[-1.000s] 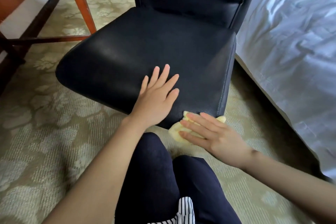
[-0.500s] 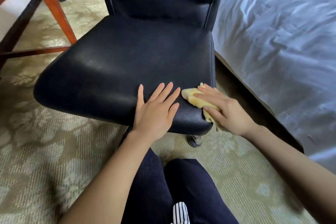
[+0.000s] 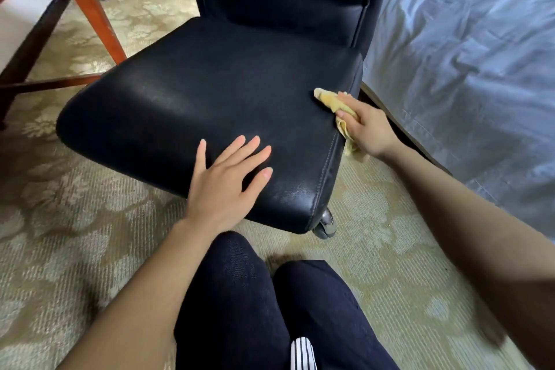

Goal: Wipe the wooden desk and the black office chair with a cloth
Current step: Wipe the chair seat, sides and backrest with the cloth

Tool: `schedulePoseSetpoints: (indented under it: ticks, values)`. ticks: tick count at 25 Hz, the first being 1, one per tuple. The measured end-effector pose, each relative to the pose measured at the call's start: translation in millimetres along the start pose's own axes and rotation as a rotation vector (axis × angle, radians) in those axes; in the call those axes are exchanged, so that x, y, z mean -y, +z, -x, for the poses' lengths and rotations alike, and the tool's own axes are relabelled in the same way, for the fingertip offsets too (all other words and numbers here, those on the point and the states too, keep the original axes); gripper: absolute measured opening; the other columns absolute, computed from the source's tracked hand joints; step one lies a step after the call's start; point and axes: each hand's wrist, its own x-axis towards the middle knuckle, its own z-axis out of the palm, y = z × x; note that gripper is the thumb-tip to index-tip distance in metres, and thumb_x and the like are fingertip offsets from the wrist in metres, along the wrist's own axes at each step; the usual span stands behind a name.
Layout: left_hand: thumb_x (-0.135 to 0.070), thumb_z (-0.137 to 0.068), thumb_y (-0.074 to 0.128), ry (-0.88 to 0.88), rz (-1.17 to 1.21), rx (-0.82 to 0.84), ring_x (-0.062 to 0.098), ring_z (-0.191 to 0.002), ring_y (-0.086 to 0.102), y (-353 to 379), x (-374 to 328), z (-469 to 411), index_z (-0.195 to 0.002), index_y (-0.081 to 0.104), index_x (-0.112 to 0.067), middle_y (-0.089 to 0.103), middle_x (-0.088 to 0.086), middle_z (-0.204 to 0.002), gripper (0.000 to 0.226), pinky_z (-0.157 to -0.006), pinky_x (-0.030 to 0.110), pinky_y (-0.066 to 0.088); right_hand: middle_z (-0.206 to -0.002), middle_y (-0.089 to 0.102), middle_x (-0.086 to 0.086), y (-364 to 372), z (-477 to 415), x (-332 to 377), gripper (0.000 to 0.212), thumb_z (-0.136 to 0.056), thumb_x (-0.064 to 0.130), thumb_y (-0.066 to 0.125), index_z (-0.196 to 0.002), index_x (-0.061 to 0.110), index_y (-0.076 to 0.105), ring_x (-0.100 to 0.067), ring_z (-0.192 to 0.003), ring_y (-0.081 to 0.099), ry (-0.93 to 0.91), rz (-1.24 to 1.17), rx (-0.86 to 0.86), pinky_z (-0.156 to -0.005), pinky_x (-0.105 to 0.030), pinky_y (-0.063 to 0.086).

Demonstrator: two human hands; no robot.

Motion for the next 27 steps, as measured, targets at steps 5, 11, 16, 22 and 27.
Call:
schedulePoseSetpoints:
  ticks: [5,11,16,22,27]
  values:
    - [-0.057,-0.095,0.025,-0.043,0.190,0.059,-0.016,-0.135,0.015,-21,36,5,-0.131,0.045,-0.049,0.033,-0.031,-0.143,0.042,-0.116,0.037,-0.011,-0.147,0.040,0.001,5,-25,-6,0.041,-0.099,0.027,0.046,-0.140,0.024,0.044,-0.014,-0.139,0.030,0.024,0.042,-0.008,-0.110,-0.019,0.016]
    - [-0.058,-0.084,0.034,-0.031,0.196,0.117,-0.013,-0.135,0.023,-55,71,8,-0.124,0.050,-0.049,0.040,-0.026,-0.140,0.044,-0.117,0.035,-0.007,-0.138,0.051,-0.004,13,-35,-7,0.039,-0.099,0.027,0.043,-0.137,0.021,0.046,-0.023,-0.132,0.039,0.014,0.040,-0.107,-0.107,-0.027,0.023]
    - [-0.040,-0.093,0.048,-0.113,0.066,0.049,0.003,-0.129,0.042,-66,77,-1,-0.118,0.066,-0.026,0.057,-0.009,-0.132,0.034,-0.118,0.032,0.003,-0.135,0.050,-0.006,6,-41,-25,0.039,-0.099,0.026,0.041,-0.136,0.017,0.045,-0.030,-0.126,0.044,0.076,0.079,-0.179,-0.103,-0.033,0.030]
    - [-0.030,-0.102,0.035,-0.161,0.277,-0.032,0.004,-0.141,0.022,-44,24,-20,-0.136,0.050,-0.024,0.037,-0.009,-0.149,0.038,-0.114,0.020,0.008,-0.148,0.039,-0.004,64,12,16,0.044,-0.096,0.013,0.040,-0.140,0.016,0.043,-0.025,-0.139,0.031,0.147,-0.248,-0.544,-0.113,-0.033,0.025]
    - [-0.037,-0.104,0.008,-0.346,0.388,0.205,-0.023,-0.116,-0.010,-33,15,-28,-0.145,0.033,-0.034,0.013,-0.016,-0.156,0.048,-0.108,0.021,-0.015,-0.148,0.033,-0.002,145,79,75,0.042,-0.096,0.007,0.044,-0.137,0.015,0.044,-0.025,-0.143,0.020,-0.210,-0.273,-0.489,-0.116,-0.047,0.020]
